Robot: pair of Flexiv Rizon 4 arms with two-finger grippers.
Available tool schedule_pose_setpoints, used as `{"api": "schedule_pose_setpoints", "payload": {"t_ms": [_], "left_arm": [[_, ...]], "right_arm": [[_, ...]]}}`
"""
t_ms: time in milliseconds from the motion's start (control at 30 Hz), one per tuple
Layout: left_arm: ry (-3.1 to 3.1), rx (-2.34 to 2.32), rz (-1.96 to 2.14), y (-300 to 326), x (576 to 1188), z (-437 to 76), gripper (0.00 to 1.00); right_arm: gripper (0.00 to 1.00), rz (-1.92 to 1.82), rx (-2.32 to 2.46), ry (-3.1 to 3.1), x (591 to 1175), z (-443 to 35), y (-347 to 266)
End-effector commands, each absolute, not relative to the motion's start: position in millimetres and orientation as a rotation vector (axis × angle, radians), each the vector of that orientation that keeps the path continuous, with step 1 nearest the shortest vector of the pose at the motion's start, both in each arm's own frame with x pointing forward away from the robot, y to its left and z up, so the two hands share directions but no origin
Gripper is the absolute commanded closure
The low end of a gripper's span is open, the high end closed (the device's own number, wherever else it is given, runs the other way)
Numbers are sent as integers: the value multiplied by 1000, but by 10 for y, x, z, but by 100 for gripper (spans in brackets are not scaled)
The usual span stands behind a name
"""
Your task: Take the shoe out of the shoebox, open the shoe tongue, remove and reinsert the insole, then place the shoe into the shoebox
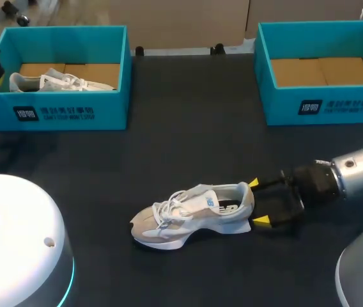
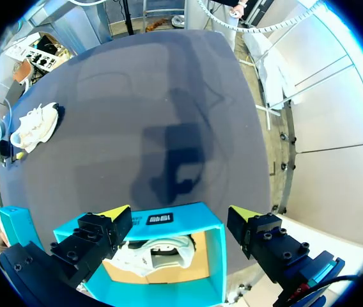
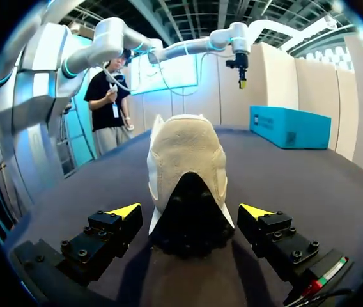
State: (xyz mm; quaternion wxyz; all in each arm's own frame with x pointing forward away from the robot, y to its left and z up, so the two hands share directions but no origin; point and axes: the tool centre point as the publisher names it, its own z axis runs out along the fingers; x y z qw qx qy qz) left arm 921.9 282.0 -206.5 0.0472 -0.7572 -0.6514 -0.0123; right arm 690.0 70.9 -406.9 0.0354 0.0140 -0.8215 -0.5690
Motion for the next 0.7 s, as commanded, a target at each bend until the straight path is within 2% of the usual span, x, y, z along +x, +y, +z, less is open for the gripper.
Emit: {"api": "schedule_pose_setpoints", "payload": {"t_ms": [33, 700], "left_arm": [[-1988, -2310, -44, 2819, 9203, -2065, 0], [-1988, -2310, -44, 2819, 9203, -2065, 0]], "right_arm": [[0, -1763, 56, -2522, 6914, -4098, 789], [0, -1767, 132, -2479, 6914, -4122, 1089]]}}
